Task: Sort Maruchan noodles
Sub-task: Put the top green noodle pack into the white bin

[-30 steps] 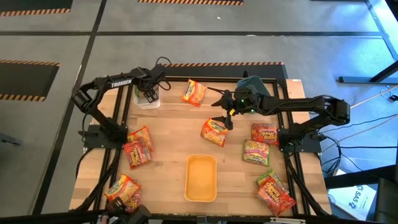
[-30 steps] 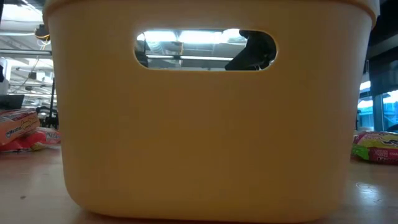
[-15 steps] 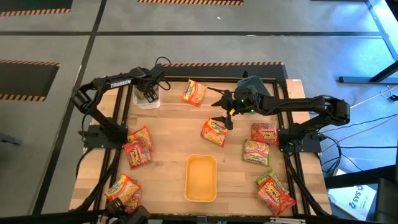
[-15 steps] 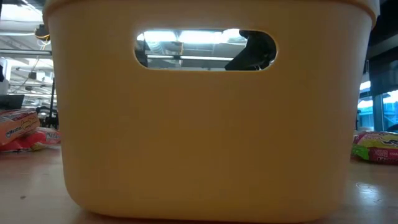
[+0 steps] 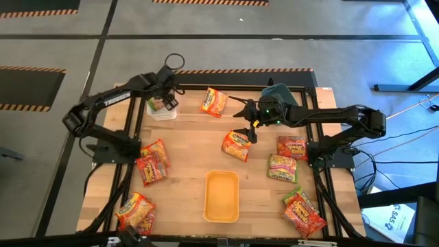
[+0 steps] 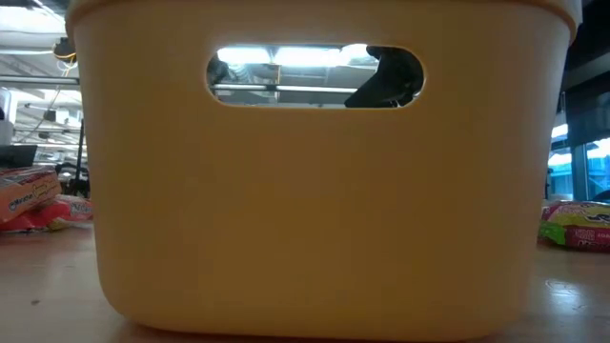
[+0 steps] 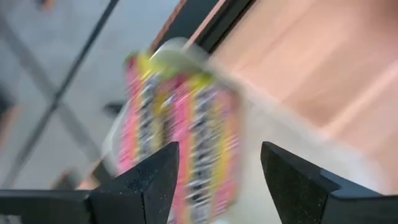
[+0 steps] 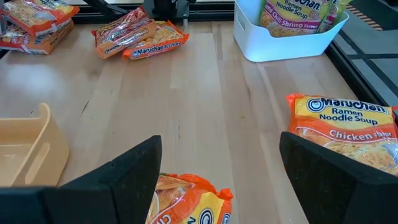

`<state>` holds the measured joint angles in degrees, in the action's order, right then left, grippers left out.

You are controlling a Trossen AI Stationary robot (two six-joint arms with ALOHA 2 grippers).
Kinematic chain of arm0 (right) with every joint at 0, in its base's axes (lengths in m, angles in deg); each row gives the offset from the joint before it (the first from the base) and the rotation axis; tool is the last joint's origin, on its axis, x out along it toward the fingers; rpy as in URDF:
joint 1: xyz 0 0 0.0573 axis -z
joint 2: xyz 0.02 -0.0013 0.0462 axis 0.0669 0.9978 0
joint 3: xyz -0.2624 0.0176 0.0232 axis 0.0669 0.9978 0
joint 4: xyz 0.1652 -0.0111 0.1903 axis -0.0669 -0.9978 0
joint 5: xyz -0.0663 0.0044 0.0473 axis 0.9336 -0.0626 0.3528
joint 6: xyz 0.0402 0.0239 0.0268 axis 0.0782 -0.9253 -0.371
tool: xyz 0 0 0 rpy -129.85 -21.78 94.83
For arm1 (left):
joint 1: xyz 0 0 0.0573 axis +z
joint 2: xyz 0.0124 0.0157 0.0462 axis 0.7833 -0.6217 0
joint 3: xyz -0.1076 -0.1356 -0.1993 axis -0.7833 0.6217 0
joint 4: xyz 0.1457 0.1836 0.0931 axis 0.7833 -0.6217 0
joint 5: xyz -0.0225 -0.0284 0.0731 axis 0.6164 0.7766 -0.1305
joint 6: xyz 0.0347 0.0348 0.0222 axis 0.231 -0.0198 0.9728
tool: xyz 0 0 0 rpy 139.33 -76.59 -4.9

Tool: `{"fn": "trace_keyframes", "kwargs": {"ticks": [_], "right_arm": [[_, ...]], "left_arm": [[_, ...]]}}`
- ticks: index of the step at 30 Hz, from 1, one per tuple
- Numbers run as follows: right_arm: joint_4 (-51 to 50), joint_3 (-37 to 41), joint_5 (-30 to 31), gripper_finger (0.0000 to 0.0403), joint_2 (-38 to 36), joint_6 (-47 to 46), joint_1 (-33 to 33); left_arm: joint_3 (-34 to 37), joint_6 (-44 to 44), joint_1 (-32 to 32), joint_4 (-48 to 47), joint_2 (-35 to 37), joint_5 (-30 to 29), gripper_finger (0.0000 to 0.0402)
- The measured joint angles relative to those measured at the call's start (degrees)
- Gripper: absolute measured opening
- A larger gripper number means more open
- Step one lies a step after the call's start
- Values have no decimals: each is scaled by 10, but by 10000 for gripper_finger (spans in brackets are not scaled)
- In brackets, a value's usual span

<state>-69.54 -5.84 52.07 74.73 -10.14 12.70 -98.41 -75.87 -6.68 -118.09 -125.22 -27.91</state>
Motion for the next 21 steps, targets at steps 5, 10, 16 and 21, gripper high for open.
{"fn": "trace_keyframes", "kwargs": {"ticks": [5,10,16,21], "right_arm": [[0,0,-34,310,0,-45,-1],[10,0,-77,310,1,-69,-1],[-1,0,-84,310,1,-73,-41],[-50,0,-45,310,1,-73,-103]], "left_arm": [[0,-68,-34,74,33,185,221],[1,-107,-85,143,34,281,221],[45,-137,-209,303,34,256,221],[81,-143,-328,410,34,206,221]]}}
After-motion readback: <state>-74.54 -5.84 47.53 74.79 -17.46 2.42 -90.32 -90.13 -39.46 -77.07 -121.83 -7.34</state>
